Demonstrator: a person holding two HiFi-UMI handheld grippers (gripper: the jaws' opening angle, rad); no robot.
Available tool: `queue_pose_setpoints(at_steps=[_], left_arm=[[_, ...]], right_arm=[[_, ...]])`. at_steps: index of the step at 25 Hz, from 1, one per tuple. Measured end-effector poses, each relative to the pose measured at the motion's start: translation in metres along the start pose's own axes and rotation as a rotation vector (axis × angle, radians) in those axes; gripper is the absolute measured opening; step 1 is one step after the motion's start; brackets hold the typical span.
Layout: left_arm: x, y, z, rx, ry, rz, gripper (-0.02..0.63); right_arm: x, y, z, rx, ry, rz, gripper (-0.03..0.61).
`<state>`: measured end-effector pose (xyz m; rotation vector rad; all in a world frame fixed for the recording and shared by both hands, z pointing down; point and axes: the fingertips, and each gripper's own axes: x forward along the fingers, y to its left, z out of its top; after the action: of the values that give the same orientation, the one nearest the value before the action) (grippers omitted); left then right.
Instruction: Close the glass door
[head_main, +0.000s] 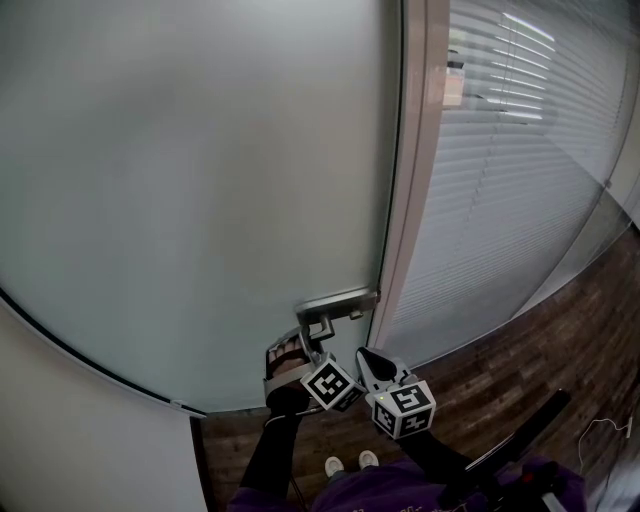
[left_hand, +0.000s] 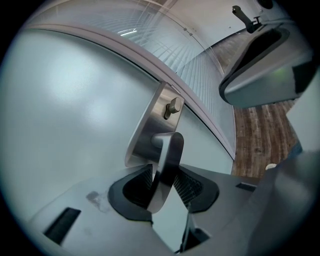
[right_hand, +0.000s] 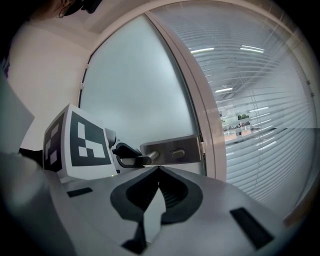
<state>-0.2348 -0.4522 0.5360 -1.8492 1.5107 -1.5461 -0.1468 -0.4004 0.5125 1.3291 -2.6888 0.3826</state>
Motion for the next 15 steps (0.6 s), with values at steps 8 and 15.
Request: queue_pose_setpoints(at_steps=[8,15], left_arm=[[0.000,0.000,0.000,-0.058,-0.014,-0.007,0.130],[0.006,0.005,-0.004,-0.081,0.000,0.003,0.144]], right_arm=[[0.003,-0.016,0.000,0.012,-0.008,-0.055,-0.003],[0.003,-0.024,0.003,0.015,-0.015,-0.084,-0.003]])
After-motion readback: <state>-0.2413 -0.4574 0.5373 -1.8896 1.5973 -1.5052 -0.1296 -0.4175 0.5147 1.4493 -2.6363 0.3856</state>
